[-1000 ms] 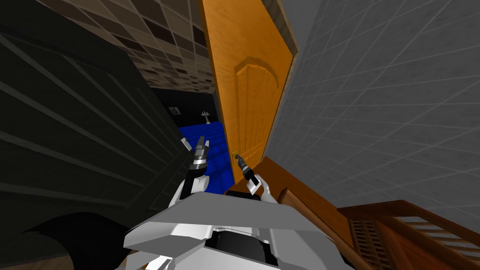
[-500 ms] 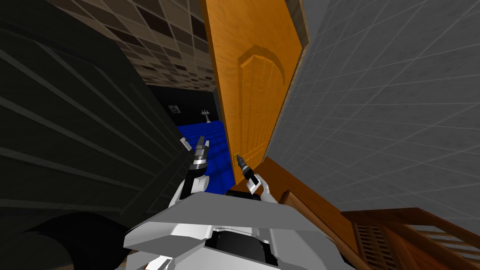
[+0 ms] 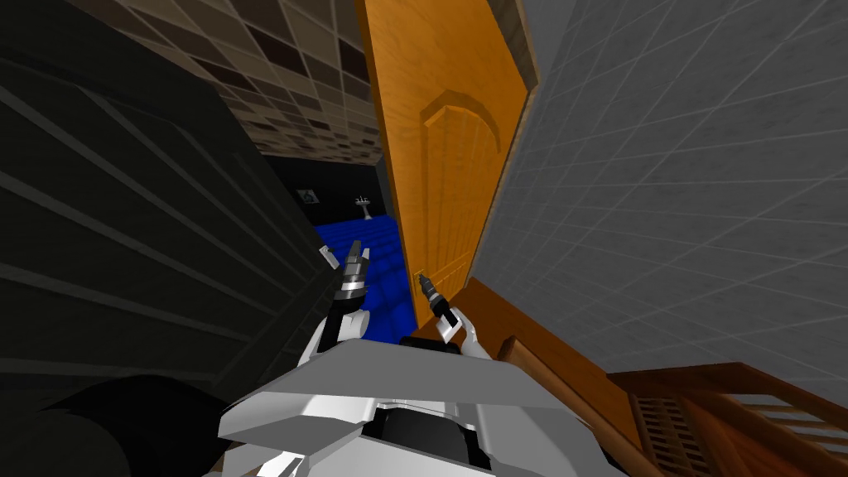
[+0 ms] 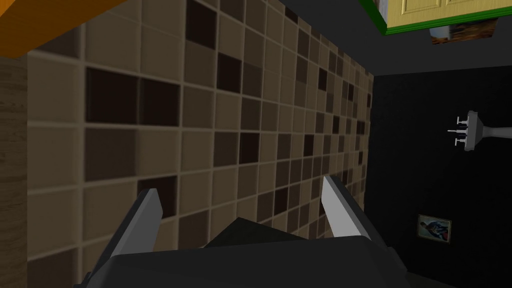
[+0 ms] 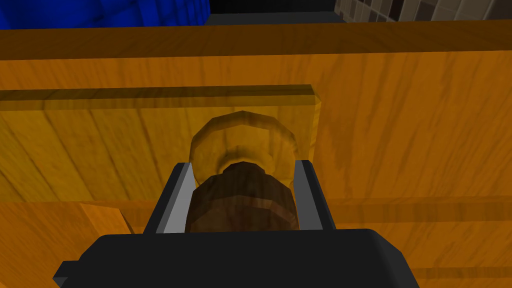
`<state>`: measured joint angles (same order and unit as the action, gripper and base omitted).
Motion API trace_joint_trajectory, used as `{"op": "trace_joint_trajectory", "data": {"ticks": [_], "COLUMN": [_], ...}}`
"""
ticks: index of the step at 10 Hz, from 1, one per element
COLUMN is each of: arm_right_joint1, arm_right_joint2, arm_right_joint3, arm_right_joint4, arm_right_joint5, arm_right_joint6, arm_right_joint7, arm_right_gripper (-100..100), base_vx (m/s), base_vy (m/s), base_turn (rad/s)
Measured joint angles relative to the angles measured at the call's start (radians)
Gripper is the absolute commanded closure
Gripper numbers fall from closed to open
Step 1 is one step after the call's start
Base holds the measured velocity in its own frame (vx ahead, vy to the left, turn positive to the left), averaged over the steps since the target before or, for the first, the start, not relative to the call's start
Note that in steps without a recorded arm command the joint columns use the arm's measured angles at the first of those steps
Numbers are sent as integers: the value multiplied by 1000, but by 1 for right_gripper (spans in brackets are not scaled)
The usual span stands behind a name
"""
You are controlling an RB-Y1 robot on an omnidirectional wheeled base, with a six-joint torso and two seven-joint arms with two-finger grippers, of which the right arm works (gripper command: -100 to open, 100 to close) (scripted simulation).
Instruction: Push the door open
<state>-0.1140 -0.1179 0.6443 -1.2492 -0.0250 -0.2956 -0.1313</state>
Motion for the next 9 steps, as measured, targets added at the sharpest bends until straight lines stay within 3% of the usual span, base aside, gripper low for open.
{"op": "trace_joint_trajectory", "data": {"ticks": [8, 9], "arm_right_joint1": [-19, -30], "arm_right_joint2": [26, 38], "arm_right_joint3": [-98, -112], "arm_right_joint4": [51, 70], "arm_right_joint5": [1, 1], "arm_right_joint6": [-8, -9], "arm_right_joint7": [28, 33], "arm_right_gripper": [100, 100], "base_vx": [109, 82], "base_vy": [162, 116], "base_turn": [-40, -20]}}
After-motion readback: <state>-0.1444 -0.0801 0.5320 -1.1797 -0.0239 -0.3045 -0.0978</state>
